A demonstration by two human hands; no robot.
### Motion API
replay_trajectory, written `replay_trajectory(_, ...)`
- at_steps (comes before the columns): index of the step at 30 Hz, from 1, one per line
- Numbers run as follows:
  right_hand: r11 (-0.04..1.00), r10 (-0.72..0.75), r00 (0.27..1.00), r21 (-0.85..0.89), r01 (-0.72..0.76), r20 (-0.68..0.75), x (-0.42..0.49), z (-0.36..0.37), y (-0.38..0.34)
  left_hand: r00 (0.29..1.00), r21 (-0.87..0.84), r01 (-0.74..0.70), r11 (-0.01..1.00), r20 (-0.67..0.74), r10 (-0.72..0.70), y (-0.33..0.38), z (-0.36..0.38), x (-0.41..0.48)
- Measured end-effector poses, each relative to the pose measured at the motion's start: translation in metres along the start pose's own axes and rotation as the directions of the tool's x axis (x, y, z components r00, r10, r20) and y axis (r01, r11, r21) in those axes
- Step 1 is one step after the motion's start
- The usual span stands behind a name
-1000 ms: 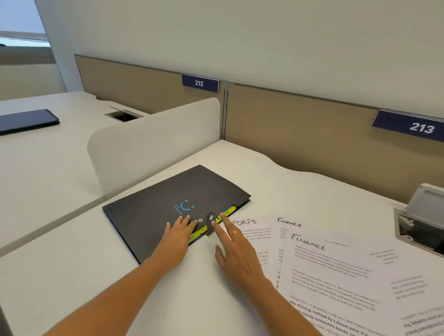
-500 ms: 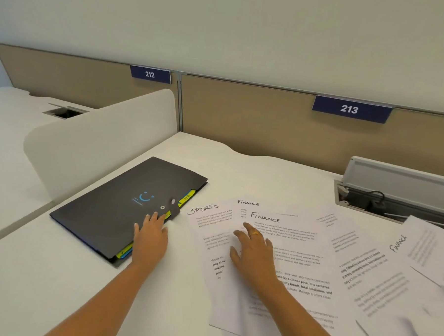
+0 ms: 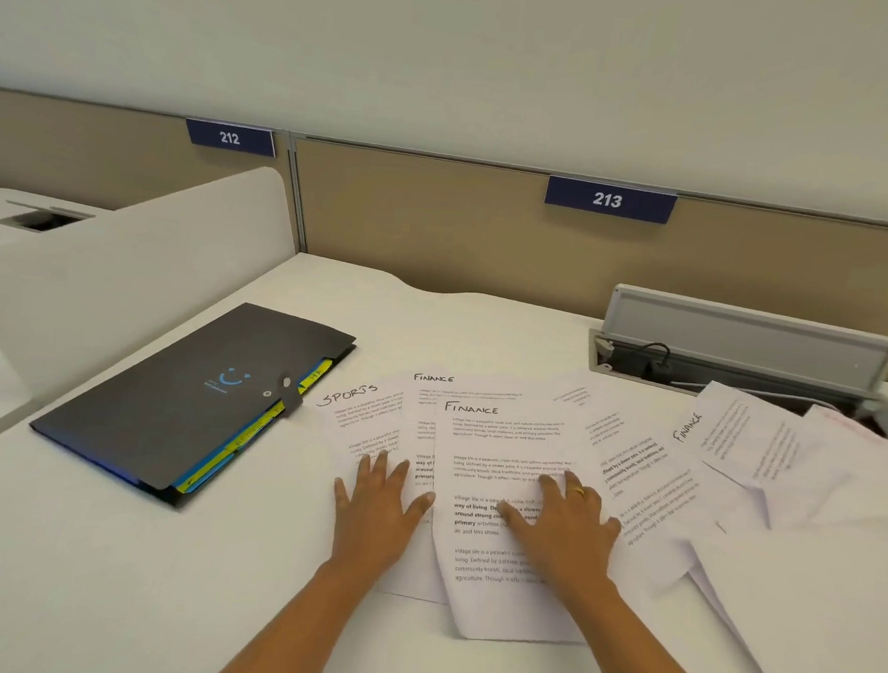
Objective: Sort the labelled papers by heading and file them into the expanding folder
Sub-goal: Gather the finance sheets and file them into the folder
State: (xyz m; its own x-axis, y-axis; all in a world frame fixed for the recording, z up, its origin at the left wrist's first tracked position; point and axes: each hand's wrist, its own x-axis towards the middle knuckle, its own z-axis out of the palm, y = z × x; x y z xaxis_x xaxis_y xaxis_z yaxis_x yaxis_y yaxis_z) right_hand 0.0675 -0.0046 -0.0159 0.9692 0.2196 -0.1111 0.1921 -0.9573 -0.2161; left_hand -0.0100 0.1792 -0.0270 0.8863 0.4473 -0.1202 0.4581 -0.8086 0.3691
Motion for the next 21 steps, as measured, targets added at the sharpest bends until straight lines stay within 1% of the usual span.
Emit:
replay_trajectory(3,0.999,-0.008,1.000,0.039,0.007,0.009,-0.007,-0.004,0.019,0.998,0.100,-0.001,0.995,0.055,-0.004,0.005,0.005,-0.005)
replay_trajectory(6,0.998,0.004,1.000,0.057,-0.004,-0.011,-0.012,-0.008,0.035,0.998,0.137,0.010,0.991,0.068,-0.019,0.007,0.008,-0.010)
replay_trajectory(12,0.996,0.083,0.996,0.034,-0.083,0.023,-0.019,-0.014,0.056,0.996,0.154,0.043,0.987,0.068,-0.055,0.014,0.007,-0.017)
replay_trajectory(15,0.996,0.080,0.997,0.030,-0.079,-0.017,-0.019,-0.017,0.059,0.996,0.136,0.050,0.989,0.068,-0.060,0.018,0.007,-0.017)
replay_trajectory(18,0.994,0.088,0.995,0.071,-0.085,-0.046,-0.016,-0.022,0.059,0.995,0.113,0.066,0.991,0.065,-0.073,0.024,0.005,-0.016)
replay_trajectory(21,0.987,0.122,0.992,0.107,-0.119,-0.022,-0.012,-0.024,0.059,0.995,0.092,0.086,0.992,0.046,-0.091,0.028,0.004,-0.014)
